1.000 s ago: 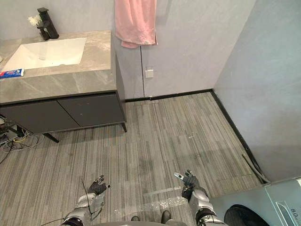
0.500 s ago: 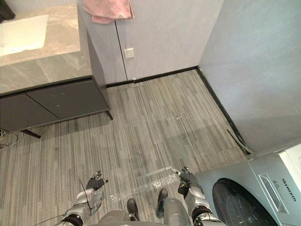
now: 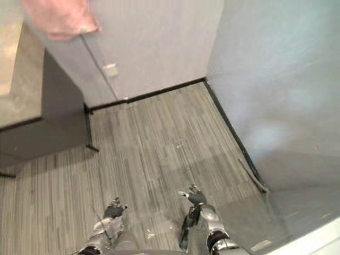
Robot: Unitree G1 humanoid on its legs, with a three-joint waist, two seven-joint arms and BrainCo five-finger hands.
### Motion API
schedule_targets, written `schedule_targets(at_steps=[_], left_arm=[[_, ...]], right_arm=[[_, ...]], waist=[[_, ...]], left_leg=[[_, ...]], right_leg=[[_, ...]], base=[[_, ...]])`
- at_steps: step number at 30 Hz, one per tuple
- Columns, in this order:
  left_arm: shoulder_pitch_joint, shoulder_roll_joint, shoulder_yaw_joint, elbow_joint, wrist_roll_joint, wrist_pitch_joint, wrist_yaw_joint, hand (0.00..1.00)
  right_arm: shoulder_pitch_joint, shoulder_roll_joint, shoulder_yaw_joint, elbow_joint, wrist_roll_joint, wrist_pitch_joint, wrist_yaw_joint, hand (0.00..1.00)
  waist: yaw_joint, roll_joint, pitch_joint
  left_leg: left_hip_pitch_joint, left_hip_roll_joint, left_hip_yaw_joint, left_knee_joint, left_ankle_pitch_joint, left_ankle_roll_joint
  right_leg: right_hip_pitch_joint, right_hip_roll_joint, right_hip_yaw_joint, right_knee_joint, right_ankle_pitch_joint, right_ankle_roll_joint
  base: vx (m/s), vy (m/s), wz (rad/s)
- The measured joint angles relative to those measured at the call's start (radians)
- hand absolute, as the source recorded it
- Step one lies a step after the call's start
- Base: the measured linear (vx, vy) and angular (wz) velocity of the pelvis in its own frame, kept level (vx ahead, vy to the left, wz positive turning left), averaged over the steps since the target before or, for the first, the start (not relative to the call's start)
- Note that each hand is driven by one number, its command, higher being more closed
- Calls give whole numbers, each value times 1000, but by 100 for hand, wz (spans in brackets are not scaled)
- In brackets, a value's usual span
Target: Organize washtable
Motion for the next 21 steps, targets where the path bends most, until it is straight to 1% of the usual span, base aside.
schedule_targets(at_steps=[1, 2, 3, 4, 5, 6, 7, 8, 9, 10, 11, 12, 13, 14, 15, 16, 17, 18, 19, 20, 21], left_arm=[[2, -2, 0, -10, -2, -1, -6, 0], [4, 9, 1, -30, -13, -3, -10, 0], [13, 30, 1, -56, -25, -5, -9, 0], [17, 40, 1, -65, -33, -5, -10, 0], [20, 54, 2, -70, -41, -5, -9, 0], [19, 58, 2, -70, -41, -5, -9, 0], [32, 50, 1, -70, -41, -4, -9, 0], [18, 58, 0, -60, -42, -2, -9, 0], [15, 58, 10, -66, -45, -4, -8, 0], [17, 60, 25, -72, -51, -4, -8, 0], [17, 66, 32, -74, -54, -4, -8, 0], [20, 89, 54, -81, -72, -8, -8, 0], [34, 85, 77, -81, -84, -14, -8, 0], [55, 76, 78, -69, -91, -9, -8, 0], [61, 83, 81, -62, -93, -8, -8, 0], [61, 98, 95, -56, -100, -7, -7, 0], [58, 112, 120, -46, -108, -6, -8, 0], [59, 124, 129, -43, -111, -5, -8, 0], [72, 132, 143, -43, -112, -3, -9, 0], [76, 135, 149, -43, -112, -4, -10, 0], [88, 133, 148, -44, -109, -3, -11, 0]], right_arm=[[5, -10, 1, 6, -1, 5, 0, 0], [23, -19, 0, 12, -8, 11, -1, 0], [24, -34, -12, 15, -9, 15, -2, 0], [20, -39, -20, 15, -9, 15, -2, 0], [16, -50, -33, 13, -11, 14, -2, 0], [17, -56, -40, 10, -12, 14, -2, 0], [28, -77, -41, 7, -16, 16, -3, 0], [38, -72, -54, 3, -16, 20, -6, 0], [40, -68, -55, 4, -16, 23, -2, 0], [40, -65, -48, 3, -16, 22, -2, 0], [38, -61, -42, 3, -16, 22, -2, 0], [14, -47, -38, 1, -17, 18, -1, 0], [2, -42, -37, 0, -18, 14, -2, 0], [-12, -56, -38, 5, -18, 4, -2, 0], [-22, -60, -38, 8, -17, 2, -3, 0], [-23, -47, -34, 9, -18, 1, -2, 0], [-24, -31, -30, 10, -17, 2, 0, 0], [-21, -24, -30, 11, -17, 2, 0, 0], [-1, -19, -29, 15, -17, 2, 0, 0], [9, -17, -29, 15, -17, 2, -1, 0], [31, -22, -42, 22, -17, 2, 0, 0]], waist=[[2, 7, -2], [16, -1, -2], [18, -13, 2], [19, -17, 3], [20, -31, 5], [20, -30, 4], [19, -4, -2], [19, -46, 11], [22, -60, 4], [37, -58, 5], [42, -60, 8], [46, -85, 22], [48, -80, 14], [46, -16, 5], [44, -19, 9], [52, -40, 8], [72, -66, 8], [73, -76, 6], [71, -101, -7], [70, -117, -15], [66, -141, -33]], left_leg=[[-17, -6, 3, 26, -20, 2], [-48, -21, 21, 45, -63, 4], [-97, -34, 44, 30, -96, 3], [-121, -38, 61, 5, -108, 7], [-168, -43, 91, -95, -113, 17], [-188, -44, 98, -181, -106, 25], [-183, -49, 88, -434, -7, 66], [-156, -106, 109, -460, -4, 79], [-139, -139, 106, -499, 5, 86], [-109, -159, 102, -518, 7, 82], [-111, -162, 96, -487, 7, 81], [-201, -162, 58, -305, -10, 59], [-229, -169, -11, -350, -46, 18], [-240, -132, -83, -467, 16, -8], [-238, -133, -69, -459, 36, 19], [-223, -147, -35, -462, 9, 6], [-223, -150, -27, -437, -24, 18], [-223, -152, -25, -422, -37, 26], [-216, -162, -16, -406, -55, 41], [-206, -174, -11, -409, -63, 48], [-178, -194, 3, -418, -89, 63]], right_leg=[[30, 5, 5, -13, 0, 0], [79, 4, 20, -17, -11, 5], [117, -7, 28, -19, -24, 13], [130, -15, 34, -18, -32, 26], [141, -32, 47, -12, -51, 58], [144, -39, 49, -2, -64, 78], [161, -36, 51, 11, -97, 131], [172, -81, 60, 19, -124, 170], [174, -86, 50, 2, -124, 170], [190, -72, 45, -15, -119, 160], [202, -64, 46, -28, -109, 144], [251, -85, 18, -50, -97, 110], [271, -87, 34, -73, -121, 128], [282, -57, 52, -78, -130, 139], [291, -67, 63, -79, -137, 151], [281, -90, 71, -82, -128, 147], [278, -104, 88, -79, -109, 164], [274, -111, 95, -74, -104, 170], [260, -130, 111, -34, -101, 170], [251, -142, 119, -9, -99, 169], [195, -174, 152, 126, -96, 176]], base=[[369, 63, -37], [336, 124, -25], [322, 150, -29], [321, 195, -34], [248, 190, -34], [320, 294, -34], [400, 365, -2], [395, 340, 24], [358, 243, 43], [191, 86, 34], [191, 52, 31], [129, 11, 20], [169, 101, -2], [161, 158, -21], [208, 223, -28], [211, 163, -40], [219, 133, -40], [235, 130, -36], [210, 132, -10], [354, 212, -10], [320, 190, -6]])
